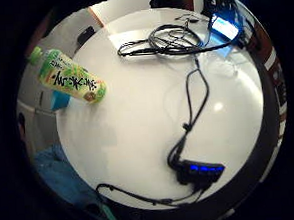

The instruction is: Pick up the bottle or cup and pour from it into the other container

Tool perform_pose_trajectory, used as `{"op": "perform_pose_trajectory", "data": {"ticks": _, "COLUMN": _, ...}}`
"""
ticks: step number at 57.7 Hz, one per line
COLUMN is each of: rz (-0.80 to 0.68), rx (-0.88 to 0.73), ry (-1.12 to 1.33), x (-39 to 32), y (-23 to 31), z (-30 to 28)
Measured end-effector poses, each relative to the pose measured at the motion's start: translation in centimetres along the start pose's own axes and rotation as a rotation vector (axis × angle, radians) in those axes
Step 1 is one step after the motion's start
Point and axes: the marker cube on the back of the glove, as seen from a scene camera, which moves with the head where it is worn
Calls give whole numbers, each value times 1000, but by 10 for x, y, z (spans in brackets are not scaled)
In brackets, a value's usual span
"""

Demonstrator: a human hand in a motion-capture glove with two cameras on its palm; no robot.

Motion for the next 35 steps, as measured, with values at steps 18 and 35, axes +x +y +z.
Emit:
{"op": "perform_pose_trajectory", "data": {"ticks": 18, "rz": 20, "rx": -22, "ry": -202, "x": 17, "y": -25, "z": 33}}
{"op": "perform_pose_trajectory", "data": {"ticks": 35, "rz": -29, "rx": -42, "ry": -382, "x": -5, "y": -49, "z": 90}}
